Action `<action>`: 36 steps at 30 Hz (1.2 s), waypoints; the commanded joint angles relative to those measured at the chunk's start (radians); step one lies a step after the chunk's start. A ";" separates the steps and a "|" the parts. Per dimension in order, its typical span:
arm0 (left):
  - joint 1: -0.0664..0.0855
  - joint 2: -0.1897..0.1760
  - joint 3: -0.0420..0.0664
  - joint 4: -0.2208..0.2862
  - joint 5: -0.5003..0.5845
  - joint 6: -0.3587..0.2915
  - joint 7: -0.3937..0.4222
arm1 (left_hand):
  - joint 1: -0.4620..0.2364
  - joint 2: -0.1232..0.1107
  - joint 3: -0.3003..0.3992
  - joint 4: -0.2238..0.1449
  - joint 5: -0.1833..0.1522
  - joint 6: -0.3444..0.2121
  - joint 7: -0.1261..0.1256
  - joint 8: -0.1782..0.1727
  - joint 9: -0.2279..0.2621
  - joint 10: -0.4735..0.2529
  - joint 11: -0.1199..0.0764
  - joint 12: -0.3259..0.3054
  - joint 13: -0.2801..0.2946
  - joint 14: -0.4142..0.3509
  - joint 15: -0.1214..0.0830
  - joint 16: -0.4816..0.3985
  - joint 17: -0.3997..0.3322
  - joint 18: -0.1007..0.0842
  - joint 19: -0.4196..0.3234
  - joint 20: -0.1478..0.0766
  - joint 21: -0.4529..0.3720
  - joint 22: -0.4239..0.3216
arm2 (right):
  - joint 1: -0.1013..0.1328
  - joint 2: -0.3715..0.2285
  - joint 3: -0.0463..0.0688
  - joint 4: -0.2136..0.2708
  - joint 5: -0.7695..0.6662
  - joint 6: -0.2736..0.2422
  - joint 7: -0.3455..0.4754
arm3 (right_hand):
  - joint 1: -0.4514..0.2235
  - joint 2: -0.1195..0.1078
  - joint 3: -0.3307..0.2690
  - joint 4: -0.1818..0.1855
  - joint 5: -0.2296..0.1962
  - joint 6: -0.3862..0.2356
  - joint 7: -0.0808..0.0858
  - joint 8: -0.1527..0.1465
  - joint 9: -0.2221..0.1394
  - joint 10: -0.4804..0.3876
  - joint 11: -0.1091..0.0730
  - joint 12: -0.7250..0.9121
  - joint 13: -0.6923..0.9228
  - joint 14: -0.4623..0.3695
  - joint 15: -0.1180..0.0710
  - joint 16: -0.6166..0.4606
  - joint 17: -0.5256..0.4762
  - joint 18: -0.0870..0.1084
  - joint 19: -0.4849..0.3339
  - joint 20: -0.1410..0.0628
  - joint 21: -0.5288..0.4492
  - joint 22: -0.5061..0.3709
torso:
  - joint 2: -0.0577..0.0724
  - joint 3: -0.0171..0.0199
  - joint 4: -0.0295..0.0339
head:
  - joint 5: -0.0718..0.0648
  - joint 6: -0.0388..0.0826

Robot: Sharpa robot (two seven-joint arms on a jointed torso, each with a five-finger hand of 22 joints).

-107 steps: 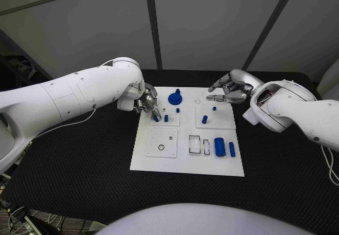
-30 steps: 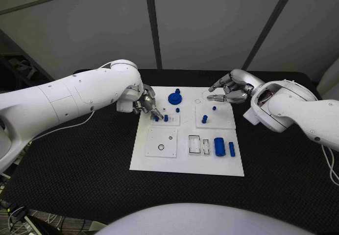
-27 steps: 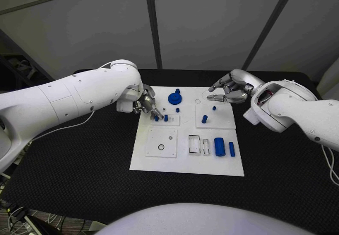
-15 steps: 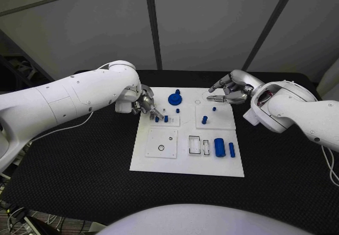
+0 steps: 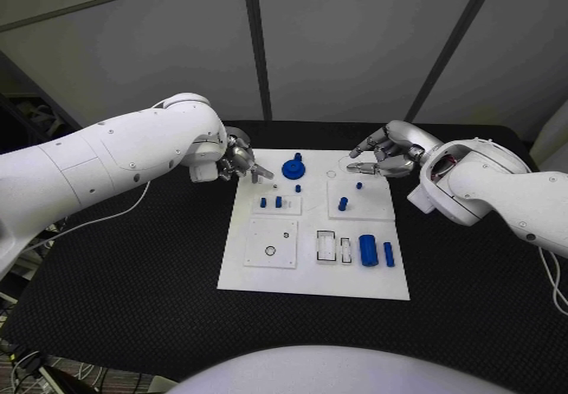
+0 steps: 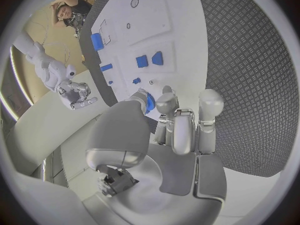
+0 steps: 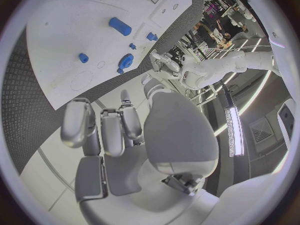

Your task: Assemble the parts on the task board

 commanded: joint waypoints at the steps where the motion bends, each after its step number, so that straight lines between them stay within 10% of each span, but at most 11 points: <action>1: 0.004 -0.009 0.002 0.006 0.122 -0.130 0.088 | 0.012 -0.012 -0.016 0.001 -0.002 -0.054 0.020 0.006 -0.042 -0.104 0.020 -0.299 -0.094 -0.012 0.023 -0.130 -0.043 0.037 -0.127 0.015 -0.170 -0.142 | 0.002 0.000 0.001 0.000 -0.002 0.000 0.007 | -0.003 0.004 0.001 0.005 0.006 0.009 0.000 -0.002 0.001 0.001 -0.006 0.005 0.033 0.049 -0.005 -0.007 0.017 0.006 0.002 -0.001 -0.003 0.000 | 0.001 0.0004 -0.0001 | -0.003 0.004; 2: 0.004 -0.012 0.002 0.009 0.139 -0.150 0.111 | 0.021 -0.017 -0.019 -0.004 0.000 -0.080 0.032 0.002 -0.063 -0.159 0.030 -0.422 -0.142 -0.065 0.033 -0.227 -0.149 0.048 -0.183 0.021 -0.243 -0.199 | 0.002 -0.001 0.001 0.001 -0.002 0.000 0.007 | -0.003 0.004 0.001 0.005 0.006 0.009 0.000 -0.002 0.001 0.001 -0.006 0.005 0.033 0.049 -0.005 -0.007 0.017 0.006 0.002 -0.001 -0.003 0.000 | 0.001 0.0006 0.0000 | -0.004 0.005; 5: 0.004 -0.020 0.000 0.026 0.169 -0.220 0.192 | 0.118 0.001 0.006 -0.036 0.000 -0.131 0.058 -0.002 -0.143 -0.255 0.063 -0.521 -0.220 -0.263 0.061 -0.545 -0.462 0.042 -0.254 0.046 -0.338 -0.254 | 0.002 -0.001 0.001 0.001 -0.002 -0.001 0.007 | -0.003 0.004 0.001 0.005 0.006 0.009 0.000 -0.002 0.001 0.001 -0.006 0.005 0.033 0.049 -0.005 -0.007 0.017 0.006 0.002 -0.001 -0.003 0.000 | 0.001 0.0012 -0.0007 | -0.007 0.012; 12: -0.016 -0.030 -0.049 0.075 0.112 -0.451 0.490 | 0.386 -0.035 0.113 -0.148 0.009 -0.104 0.097 -0.002 -0.444 -0.328 0.116 -0.708 -0.637 -0.431 0.124 -0.823 -0.677 0.038 -0.372 0.105 -0.576 -0.402 | 0.002 -0.002 0.001 0.000 0.001 -0.001 0.010 | -0.003 0.004 0.001 0.006 0.006 0.008 0.001 -0.003 0.002 -0.001 -0.006 0.001 0.030 0.049 -0.005 -0.009 0.014 0.007 -0.001 -0.001 -0.008 -0.006 | 0.002 -0.0011 -0.0007 | -0.024 0.031; 15: -0.039 -0.025 -0.060 0.089 -0.005 -0.543 0.607 | 0.409 -0.081 0.157 -0.172 0.103 -0.079 0.098 -0.003 -0.571 -0.316 0.123 -0.703 -0.840 -0.381 0.126 -0.892 -0.759 0.044 -0.340 0.118 -0.586 -0.409 | 0.002 -0.002 0.000 -0.001 0.002 -0.001 0.011 | -0.003 0.004 0.001 0.006 0.006 0.008 0.000 -0.003 0.002 -0.002 -0.006 -0.001 0.028 0.048 -0.005 -0.010 0.014 0.007 -0.001 -0.001 -0.008 -0.006 | 0.001 -0.0009 -0.0016 | -0.031 0.039; 29: -0.065 0.036 -0.092 0.052 -0.373 -0.537 0.640 | 0.362 -0.094 0.164 -0.209 0.093 -0.018 0.095 0.004 -0.737 -0.255 0.107 -0.697 -1.084 -0.236 0.098 -0.813 -0.769 0.060 -0.238 0.094 -0.537 -0.370 | 0.002 0.004 0.000 -0.003 0.001 0.002 0.012 | -0.001 0.004 0.002 0.006 0.007 0.009 0.000 -0.003 0.002 -0.001 -0.006 0.001 0.030 0.049 -0.005 -0.009 0.015 0.007 0.000 -0.001 -0.007 -0.005 | 0.003 -0.0005 -0.0017 | -0.038 0.051; 33: -0.067 0.050 -0.095 0.045 -0.423 -0.501 0.615 | 0.346 -0.092 0.163 -0.209 0.095 -0.002 0.086 0.005 -0.766 -0.237 0.100 -0.692 -1.122 -0.168 0.082 -0.681 -0.709 0.058 -0.178 0.082 -0.483 -0.334 | 0.002 0.005 0.000 -0.003 0.000 0.003 0.011 | -0.001 0.004 0.002 0.006 0.007 0.009 0.000 -0.003 0.002 -0.001 -0.006 0.002 0.030 0.049 -0.005 -0.009 0.015 0.007 0.000 -0.001 -0.007 -0.005 | 0.002 0.0002 -0.0024 | -0.037 0.049; 36: -0.068 0.059 -0.096 0.042 -0.446 -0.475 0.599 | 0.336 -0.094 0.170 -0.210 0.095 0.011 0.080 0.004 -0.797 -0.225 0.095 -0.692 -1.164 -0.097 0.077 -0.421 -0.479 0.057 -0.141 0.074 -0.422 -0.287 | 0.002 0.005 0.000 -0.003 0.000 0.003 0.011 | -0.001 0.004 0.002 0.006 0.007 0.009 0.000 -0.003 0.002 -0.001 -0.006 0.002 0.030 0.049 -0.005 -0.009 0.015 0.007 0.000 -0.001 -0.007 -0.005 | 0.002 0.0000 -0.0021 | -0.038 0.049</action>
